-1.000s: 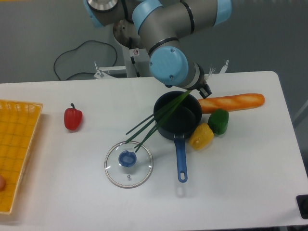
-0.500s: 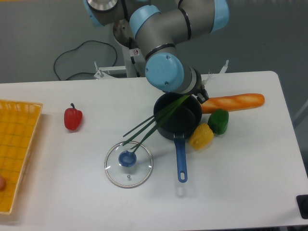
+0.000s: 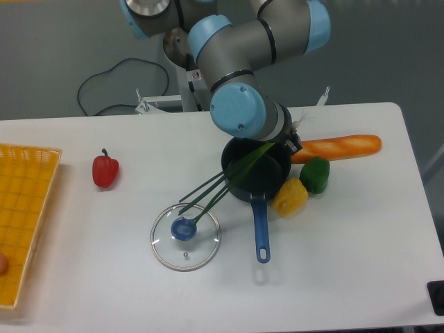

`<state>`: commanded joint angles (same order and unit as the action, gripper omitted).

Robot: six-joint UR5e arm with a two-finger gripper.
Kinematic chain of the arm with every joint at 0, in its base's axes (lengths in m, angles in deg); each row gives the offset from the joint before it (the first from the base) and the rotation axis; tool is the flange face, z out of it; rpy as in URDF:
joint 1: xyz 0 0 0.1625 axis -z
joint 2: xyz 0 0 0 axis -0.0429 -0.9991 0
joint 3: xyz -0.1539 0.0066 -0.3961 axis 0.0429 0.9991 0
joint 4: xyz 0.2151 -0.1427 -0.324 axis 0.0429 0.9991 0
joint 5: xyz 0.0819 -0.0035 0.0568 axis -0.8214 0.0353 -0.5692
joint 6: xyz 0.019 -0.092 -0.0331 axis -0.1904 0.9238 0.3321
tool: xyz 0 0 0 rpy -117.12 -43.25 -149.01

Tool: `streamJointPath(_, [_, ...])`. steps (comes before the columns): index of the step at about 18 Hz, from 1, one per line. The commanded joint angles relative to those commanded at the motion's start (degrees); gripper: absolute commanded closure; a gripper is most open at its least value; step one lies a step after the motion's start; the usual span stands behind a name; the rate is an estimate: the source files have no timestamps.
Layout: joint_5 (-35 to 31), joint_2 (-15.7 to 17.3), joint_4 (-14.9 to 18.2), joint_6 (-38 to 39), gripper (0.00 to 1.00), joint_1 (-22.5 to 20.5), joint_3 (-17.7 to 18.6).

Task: Place the green onion in the pot
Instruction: 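Lower the gripper so the onion stalks drop into the saucepan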

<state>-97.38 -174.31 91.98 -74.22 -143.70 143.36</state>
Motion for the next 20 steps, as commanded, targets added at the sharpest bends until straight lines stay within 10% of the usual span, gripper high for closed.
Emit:
streamJointPath(10, [12.21,-0.09,-0.26,1.85,0.79,-1.23,-2.02])
streamJointPath(20, [1.42,-1.58,-5.54,-2.90,0.79,-1.93,-2.90])
